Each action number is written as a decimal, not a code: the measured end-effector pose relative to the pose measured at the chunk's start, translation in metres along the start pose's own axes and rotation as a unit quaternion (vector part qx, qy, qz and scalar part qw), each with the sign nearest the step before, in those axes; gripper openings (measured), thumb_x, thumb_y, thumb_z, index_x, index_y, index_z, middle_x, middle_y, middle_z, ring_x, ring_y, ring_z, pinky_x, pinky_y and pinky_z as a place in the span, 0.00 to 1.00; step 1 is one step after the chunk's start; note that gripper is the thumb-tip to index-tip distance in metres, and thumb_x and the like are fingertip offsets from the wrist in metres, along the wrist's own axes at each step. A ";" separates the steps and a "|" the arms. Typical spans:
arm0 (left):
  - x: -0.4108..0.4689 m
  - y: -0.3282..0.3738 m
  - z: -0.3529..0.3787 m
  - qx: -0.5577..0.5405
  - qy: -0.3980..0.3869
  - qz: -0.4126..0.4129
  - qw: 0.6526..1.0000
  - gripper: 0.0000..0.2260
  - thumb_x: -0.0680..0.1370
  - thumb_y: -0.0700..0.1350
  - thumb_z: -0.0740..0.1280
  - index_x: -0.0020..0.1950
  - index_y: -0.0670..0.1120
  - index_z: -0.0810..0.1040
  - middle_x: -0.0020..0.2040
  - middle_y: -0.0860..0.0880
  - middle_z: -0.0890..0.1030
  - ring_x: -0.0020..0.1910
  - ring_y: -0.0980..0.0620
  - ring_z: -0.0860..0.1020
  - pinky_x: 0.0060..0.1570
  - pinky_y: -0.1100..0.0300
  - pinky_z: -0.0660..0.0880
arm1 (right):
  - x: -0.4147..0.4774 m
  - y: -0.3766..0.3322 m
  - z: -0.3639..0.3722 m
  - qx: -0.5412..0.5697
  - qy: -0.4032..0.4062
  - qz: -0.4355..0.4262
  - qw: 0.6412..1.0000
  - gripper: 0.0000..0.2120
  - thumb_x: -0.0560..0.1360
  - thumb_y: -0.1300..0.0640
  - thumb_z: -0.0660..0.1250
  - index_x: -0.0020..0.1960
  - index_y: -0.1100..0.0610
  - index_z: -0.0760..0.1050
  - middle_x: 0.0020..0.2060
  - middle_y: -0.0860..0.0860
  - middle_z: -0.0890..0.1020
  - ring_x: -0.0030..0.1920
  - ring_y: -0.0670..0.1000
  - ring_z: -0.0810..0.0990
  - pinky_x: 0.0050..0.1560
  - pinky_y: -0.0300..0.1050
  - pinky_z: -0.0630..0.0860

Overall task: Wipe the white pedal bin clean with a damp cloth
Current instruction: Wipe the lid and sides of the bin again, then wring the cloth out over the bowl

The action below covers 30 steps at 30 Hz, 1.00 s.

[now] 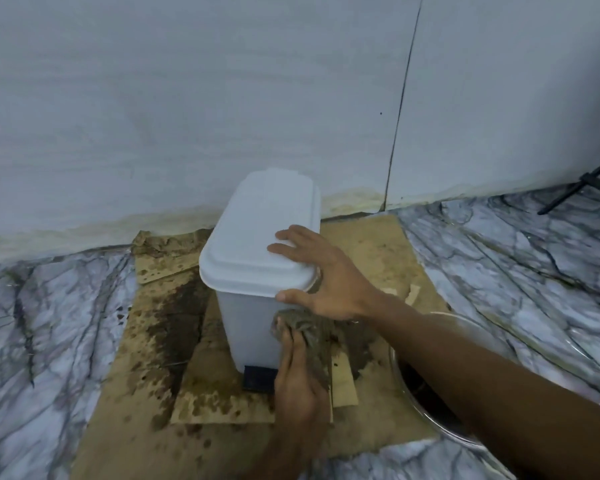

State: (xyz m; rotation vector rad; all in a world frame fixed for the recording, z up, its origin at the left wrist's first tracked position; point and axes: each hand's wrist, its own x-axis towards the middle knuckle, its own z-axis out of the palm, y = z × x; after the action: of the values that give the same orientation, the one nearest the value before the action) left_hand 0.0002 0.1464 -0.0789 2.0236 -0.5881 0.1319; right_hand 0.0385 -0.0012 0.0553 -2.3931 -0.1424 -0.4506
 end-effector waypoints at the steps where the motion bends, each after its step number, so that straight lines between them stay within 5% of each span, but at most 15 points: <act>1: -0.007 0.017 -0.005 -0.042 -0.028 -0.061 0.997 0.27 0.80 0.44 0.55 0.80 0.43 0.60 0.78 0.44 0.65 0.76 0.45 0.64 0.75 0.57 0.62 | -0.010 -0.003 -0.002 0.013 0.006 0.000 1.000 0.34 0.72 0.46 0.76 0.75 0.49 0.70 0.77 0.45 0.67 0.80 0.43 0.56 0.80 0.51 0.56; 3: -0.013 0.047 -0.015 -0.105 -0.089 -0.126 0.982 0.25 0.82 0.47 0.56 0.80 0.47 0.63 0.76 0.50 0.68 0.75 0.51 0.65 0.75 0.60 0.60 | -0.034 -0.004 -0.008 0.051 0.051 -0.009 0.997 0.32 0.73 0.53 0.76 0.75 0.55 0.70 0.76 0.49 0.69 0.79 0.45 0.59 0.79 0.52 0.58; 6: -0.006 0.074 -0.024 -0.172 -0.160 -0.170 0.957 0.21 0.83 0.36 0.59 0.75 0.51 0.72 0.68 0.57 0.76 0.68 0.56 0.73 0.73 0.57 0.66 | -0.075 0.005 -0.020 0.076 0.069 0.009 0.995 0.30 0.71 0.63 0.75 0.71 0.57 0.74 0.71 0.51 0.75 0.76 0.46 0.66 0.77 0.52 0.63; 10: 0.014 0.093 -0.024 -0.284 -0.294 -0.206 0.889 0.21 0.80 0.29 0.59 0.59 0.48 0.85 0.56 0.47 0.86 0.59 0.46 0.82 0.65 0.44 0.76 | -0.109 0.014 -0.051 0.119 -0.054 0.116 0.985 0.27 0.68 0.63 0.75 0.66 0.53 0.79 0.63 0.48 0.82 0.67 0.45 0.77 0.69 0.47 0.74; 14: 0.032 0.104 -0.021 -0.293 -0.398 -0.219 0.841 0.17 0.79 0.27 0.59 0.58 0.40 0.84 0.55 0.39 0.85 0.55 0.43 0.84 0.55 0.53 0.80 | -0.127 0.023 -0.081 0.180 -0.080 0.176 0.965 0.21 0.69 0.63 0.78 0.61 0.54 0.83 0.56 0.49 0.86 0.59 0.48 0.83 0.61 0.49 0.79; 16: 0.038 0.106 -0.017 -0.259 -0.439 -0.193 0.839 0.16 0.79 0.27 0.60 0.55 0.40 0.85 0.52 0.41 0.86 0.52 0.44 0.84 0.52 0.56 0.80 | -0.136 0.025 -0.089 0.138 -0.076 0.177 0.971 0.18 0.68 0.63 0.80 0.57 0.54 0.85 0.51 0.47 0.87 0.54 0.47 0.85 0.56 0.49 0.82; 20: 0.045 0.106 -0.004 -0.168 -0.485 -0.111 0.851 0.17 0.77 0.29 0.65 0.55 0.46 0.86 0.51 0.46 0.87 0.54 0.47 0.84 0.61 0.47 0.78 | -0.156 0.037 -0.096 0.108 -0.036 0.214 0.970 0.10 0.70 0.72 0.73 0.48 0.61 0.87 0.40 0.51 0.87 0.42 0.47 0.86 0.46 0.45 0.83; 24: 0.033 0.101 0.017 -0.093 -0.475 -0.031 0.874 0.10 0.74 0.40 0.70 0.52 0.48 0.85 0.46 0.48 0.86 0.49 0.48 0.84 0.54 0.41 0.80 | -0.182 0.051 -0.096 0.130 -0.009 0.245 0.961 0.07 0.70 0.67 0.74 0.45 0.58 0.87 0.42 0.54 0.88 0.44 0.53 0.87 0.50 0.53 0.84; 30: -0.002 0.097 0.049 0.027 -0.454 0.083 0.887 0.19 0.68 0.53 0.72 0.58 0.55 0.80 0.49 0.57 0.84 0.47 0.56 0.81 0.49 0.56 0.81 | -0.221 0.061 -0.092 0.146 0.023 0.308 0.940 0.06 0.71 0.70 0.75 0.45 0.62 0.87 0.42 0.53 0.88 0.44 0.49 0.86 0.48 0.38 0.82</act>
State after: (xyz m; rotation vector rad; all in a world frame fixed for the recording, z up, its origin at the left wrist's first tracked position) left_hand -0.0536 0.0673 -0.0275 2.0118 -1.3439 -0.7510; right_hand -0.1809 -0.1034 0.0039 -1.9940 0.5160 -0.1689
